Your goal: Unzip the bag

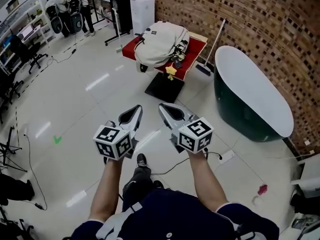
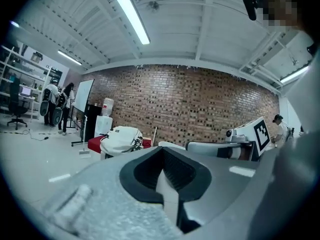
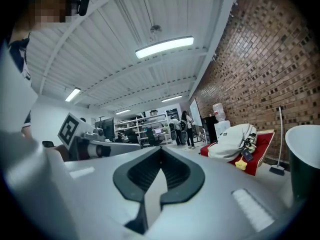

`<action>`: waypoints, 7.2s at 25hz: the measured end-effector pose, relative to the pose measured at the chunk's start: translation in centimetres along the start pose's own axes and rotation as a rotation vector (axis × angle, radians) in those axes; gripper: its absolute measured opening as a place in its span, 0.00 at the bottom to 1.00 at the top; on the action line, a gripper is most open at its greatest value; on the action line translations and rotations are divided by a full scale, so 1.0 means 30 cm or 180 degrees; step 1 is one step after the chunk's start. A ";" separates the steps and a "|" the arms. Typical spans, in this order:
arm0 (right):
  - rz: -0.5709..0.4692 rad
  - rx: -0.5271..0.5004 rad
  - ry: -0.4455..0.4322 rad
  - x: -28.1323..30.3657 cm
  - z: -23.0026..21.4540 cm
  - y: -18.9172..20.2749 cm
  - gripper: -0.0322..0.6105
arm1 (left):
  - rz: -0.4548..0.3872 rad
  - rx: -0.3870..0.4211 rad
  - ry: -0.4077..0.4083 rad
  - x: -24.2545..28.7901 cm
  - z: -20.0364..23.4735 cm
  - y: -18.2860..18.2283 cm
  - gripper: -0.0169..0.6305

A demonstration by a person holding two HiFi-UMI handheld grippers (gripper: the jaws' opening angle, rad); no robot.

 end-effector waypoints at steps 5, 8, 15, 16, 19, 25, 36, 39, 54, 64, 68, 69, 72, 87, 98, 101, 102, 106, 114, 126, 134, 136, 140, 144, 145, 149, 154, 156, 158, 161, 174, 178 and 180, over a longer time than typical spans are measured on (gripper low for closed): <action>0.0070 -0.0035 0.0215 0.057 -0.115 0.009 0.05 | 0.0034 -0.0040 0.0207 0.137 0.068 -0.013 0.03; 0.0131 -0.0068 0.0338 0.146 -0.200 0.001 0.05 | 0.0052 -0.0057 0.0339 0.234 0.148 -0.039 0.03; 0.0283 -0.0094 0.0488 0.435 -0.352 -0.004 0.05 | 0.0165 -0.0064 0.0523 0.432 0.413 -0.108 0.03; 0.0317 -0.0085 0.0510 0.472 -0.371 0.002 0.05 | 0.0192 -0.0079 0.0548 0.456 0.450 -0.113 0.03; 0.0410 -0.0056 0.0597 0.561 -0.435 0.023 0.05 | 0.0275 -0.0125 0.0632 0.536 0.543 -0.117 0.03; 0.0589 0.0042 0.0906 0.595 -0.592 0.070 0.05 | 0.0493 -0.0177 0.0862 0.719 0.611 -0.082 0.03; 0.0639 0.0093 0.1123 0.560 -0.964 0.091 0.05 | 0.0693 -0.0094 0.0944 1.115 0.581 -0.034 0.03; 0.0623 0.0109 0.1013 0.570 -1.107 0.103 0.05 | 0.0729 -0.0083 0.0795 1.250 0.580 -0.007 0.03; 0.0931 0.0141 -0.0186 0.726 -1.660 0.232 0.05 | 0.1046 -0.0597 -0.0484 1.772 0.645 0.199 0.07; 0.1168 -0.0291 -0.0593 0.868 -1.719 0.242 0.05 | 0.1056 -0.0977 -0.0783 1.802 0.693 0.287 0.19; 0.1187 -0.0425 -0.0798 0.921 -1.777 0.244 0.05 | 0.0998 -0.1142 -0.1109 1.817 0.727 0.323 0.23; 0.1186 -0.0438 -0.0885 0.933 -1.785 0.252 0.05 | 0.0970 -0.1194 -0.1212 1.825 0.735 0.327 0.24; 0.1195 -0.0481 -0.1244 0.955 -1.794 0.287 0.05 | 0.0837 -0.1470 -0.1593 1.851 0.747 0.329 0.26; 0.1098 -0.0598 -0.2351 1.021 -1.794 0.292 0.05 | 0.0479 -0.2184 -0.3009 1.858 0.792 0.356 0.27; 0.1128 -0.0673 -0.2621 1.064 -1.729 0.314 0.05 | 0.0878 -0.2020 -0.2823 1.817 0.792 0.411 0.14; 0.1166 -0.0714 -0.2671 1.063 -1.706 0.324 0.05 | 0.0971 -0.1947 -0.2678 1.831 0.807 0.414 0.14; 0.1180 -0.0726 -0.2678 1.061 -1.701 0.328 0.05 | 0.0980 -0.1956 -0.2625 1.836 0.813 0.420 0.15; 0.1224 -0.0771 -0.2665 1.058 -1.684 0.331 0.05 | 0.0874 -0.2198 -0.2361 1.852 0.844 0.456 0.11; 0.1258 -0.1177 -0.2462 1.096 -1.709 0.386 0.05 | 0.1011 -0.1697 -0.2308 1.809 0.797 0.363 0.08; 0.1839 -0.2038 -0.2231 1.112 -1.730 0.553 0.05 | 0.1184 -0.1380 -0.2188 1.749 0.786 0.310 0.08; 0.2016 -0.2097 -0.2206 1.109 -1.745 0.576 0.05 | 0.1372 -0.1164 -0.2354 1.654 0.804 0.315 0.07; 0.2021 -0.2120 -0.2177 1.115 -1.748 0.574 0.05 | 0.1375 -0.1109 -0.2360 1.627 0.816 0.308 0.07; 0.2039 -0.2175 -0.2081 1.113 -1.746 0.578 0.05 | 0.1378 -0.1031 -0.2321 1.540 0.842 0.308 0.06; 0.2173 -0.2203 -0.1813 1.128 -1.770 0.603 0.05 | 0.1352 -0.0943 -0.2039 1.507 0.879 0.310 0.06; 0.2230 -0.2189 -0.1720 1.132 -1.778 0.612 0.05 | 0.1348 -0.0921 -0.1948 1.505 0.885 0.314 0.06; 0.2321 -0.2149 -0.1349 1.127 -1.770 0.585 0.05 | 0.1358 -0.0780 -0.1555 1.517 0.888 0.308 0.05; 0.2077 -0.1922 -0.1285 1.042 -1.602 0.482 0.06 | 0.1370 -0.0717 -0.1170 1.518 0.872 0.276 0.06; 0.2033 -0.1859 -0.1479 1.018 -1.513 0.479 0.09 | 0.1385 -0.0709 -0.1099 1.520 0.877 0.272 0.06; 0.2099 -0.1892 -0.1691 1.000 -1.448 0.508 0.35 | 0.1393 -0.0727 -0.1047 1.520 0.879 0.266 0.06; 0.2165 -0.2237 -0.1821 1.006 -1.424 0.570 0.34 | 0.1427 -0.0768 -0.0984 1.525 0.869 0.252 0.06; 0.2129 -0.2411 -0.2086 1.004 -1.443 0.640 0.11 | 0.1754 -0.0496 -0.1197 1.471 0.975 0.253 0.06; 0.2231 -0.2317 -0.1948 1.000 -1.448 0.649 0.11 | 0.1759 -0.0469 -0.1130 1.438 1.044 0.245 0.06; 0.2316 -0.2282 -0.1839 1.003 -1.451 0.651 0.11 | 0.1746 -0.0469 -0.1074 1.418 1.087 0.238 0.06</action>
Point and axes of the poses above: the fingertips, and each gripper's own axes: x forward along the fingers, z to its left, y out of its underside, the point moved 1 cm from there along -x, backward along the fingers, and after that the axes turned 7 degrees about -x, right-handed, at the moved point
